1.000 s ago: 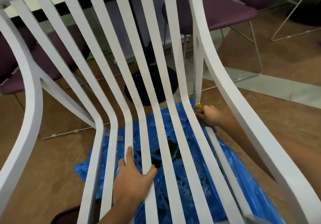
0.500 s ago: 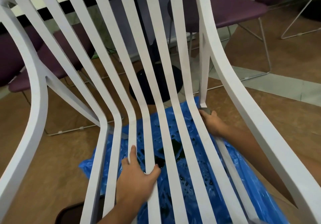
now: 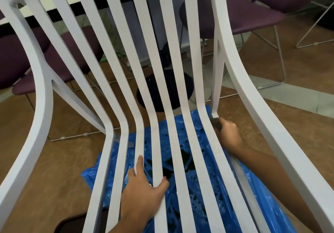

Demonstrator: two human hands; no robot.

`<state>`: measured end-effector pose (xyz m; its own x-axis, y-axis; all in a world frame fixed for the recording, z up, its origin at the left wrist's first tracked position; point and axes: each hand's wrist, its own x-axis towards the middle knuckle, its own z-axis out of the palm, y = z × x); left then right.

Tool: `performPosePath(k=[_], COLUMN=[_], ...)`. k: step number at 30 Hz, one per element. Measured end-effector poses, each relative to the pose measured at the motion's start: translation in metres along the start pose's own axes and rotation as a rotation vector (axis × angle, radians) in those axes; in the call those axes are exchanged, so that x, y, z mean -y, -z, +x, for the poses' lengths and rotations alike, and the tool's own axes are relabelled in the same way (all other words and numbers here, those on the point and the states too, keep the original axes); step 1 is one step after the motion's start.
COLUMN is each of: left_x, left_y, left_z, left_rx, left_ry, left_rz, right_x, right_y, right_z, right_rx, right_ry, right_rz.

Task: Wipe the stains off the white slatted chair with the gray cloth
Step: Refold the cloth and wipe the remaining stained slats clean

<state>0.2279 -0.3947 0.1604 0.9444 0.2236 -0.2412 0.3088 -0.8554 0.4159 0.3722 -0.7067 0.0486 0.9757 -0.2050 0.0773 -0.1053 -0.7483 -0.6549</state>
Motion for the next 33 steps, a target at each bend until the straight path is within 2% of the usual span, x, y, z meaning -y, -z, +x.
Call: performPosePath(k=[4,7,10,13,19,27,33], left_x=[-0.002,-0.003,-0.003,-0.003,-0.005,-0.002,-0.001], left_y=[0.0,0.0,0.001,0.001,0.001,-0.002,-0.003], left_z=[-0.001,-0.001,-0.002,-0.002,-0.001,-0.001,0.0], left_rx=[0.0,-0.007,-0.002,-0.011,-0.006,-0.012,-0.017], left_ry=[0.009,0.009,0.014,0.005,0.015,0.001,0.002], left_rz=[0.003,0.004,0.004,0.003,0.015,0.013,0.01], right_x=[0.012,0.011,0.005,0.002,-0.007,0.006,0.009], right_y=[0.007,0.01,0.004,-0.003,0.007,0.012,0.002], right_z=[0.04,0.051,0.038,0.018,-0.012,-0.006,0.032], right_rx=[0.112,0.178,0.235,0.223,0.365,0.31,0.246], right_ry=[-0.114,-0.126,-0.16,-0.212,-0.28,-0.353,-0.508], right_rz=[-0.025,-0.029,0.086,0.211,0.219,0.162,0.288])
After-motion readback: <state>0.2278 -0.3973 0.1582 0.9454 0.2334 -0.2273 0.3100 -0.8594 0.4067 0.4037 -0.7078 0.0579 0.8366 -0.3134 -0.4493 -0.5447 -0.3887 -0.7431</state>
